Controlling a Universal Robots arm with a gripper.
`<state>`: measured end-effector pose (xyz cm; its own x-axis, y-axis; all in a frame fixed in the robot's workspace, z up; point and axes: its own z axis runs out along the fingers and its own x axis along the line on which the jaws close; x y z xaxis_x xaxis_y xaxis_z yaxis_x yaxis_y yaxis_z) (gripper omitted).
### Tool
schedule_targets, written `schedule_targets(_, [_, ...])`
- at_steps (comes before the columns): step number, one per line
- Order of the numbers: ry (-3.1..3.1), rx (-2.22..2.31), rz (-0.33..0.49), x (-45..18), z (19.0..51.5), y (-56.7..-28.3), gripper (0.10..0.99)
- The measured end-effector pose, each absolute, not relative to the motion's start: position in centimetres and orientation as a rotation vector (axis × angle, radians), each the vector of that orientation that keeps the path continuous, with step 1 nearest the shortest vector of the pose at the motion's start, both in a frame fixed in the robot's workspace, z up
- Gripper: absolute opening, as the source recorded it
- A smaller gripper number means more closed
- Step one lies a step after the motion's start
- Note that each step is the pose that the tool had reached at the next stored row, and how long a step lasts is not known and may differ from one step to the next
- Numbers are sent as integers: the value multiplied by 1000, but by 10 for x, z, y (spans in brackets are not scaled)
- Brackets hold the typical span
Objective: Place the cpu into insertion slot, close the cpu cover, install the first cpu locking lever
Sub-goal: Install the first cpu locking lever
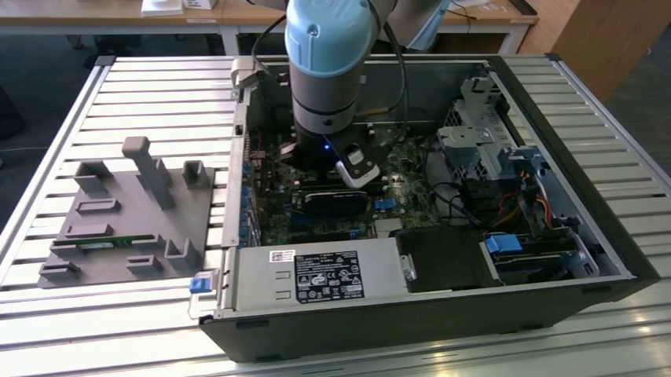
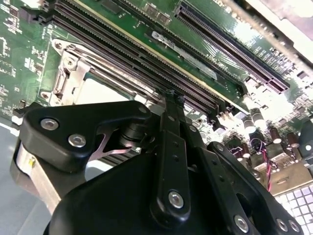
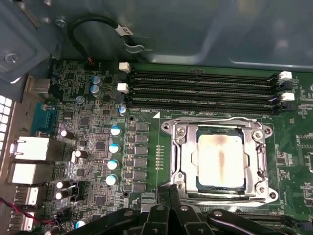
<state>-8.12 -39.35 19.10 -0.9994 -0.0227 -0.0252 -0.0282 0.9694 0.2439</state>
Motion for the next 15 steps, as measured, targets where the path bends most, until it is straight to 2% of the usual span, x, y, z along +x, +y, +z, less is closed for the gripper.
schedule_targets(9, [3094, -40, 391, -82, 190, -394, 106])
schedule_targets(15, [3094, -40, 391, -82, 203, -394, 106])
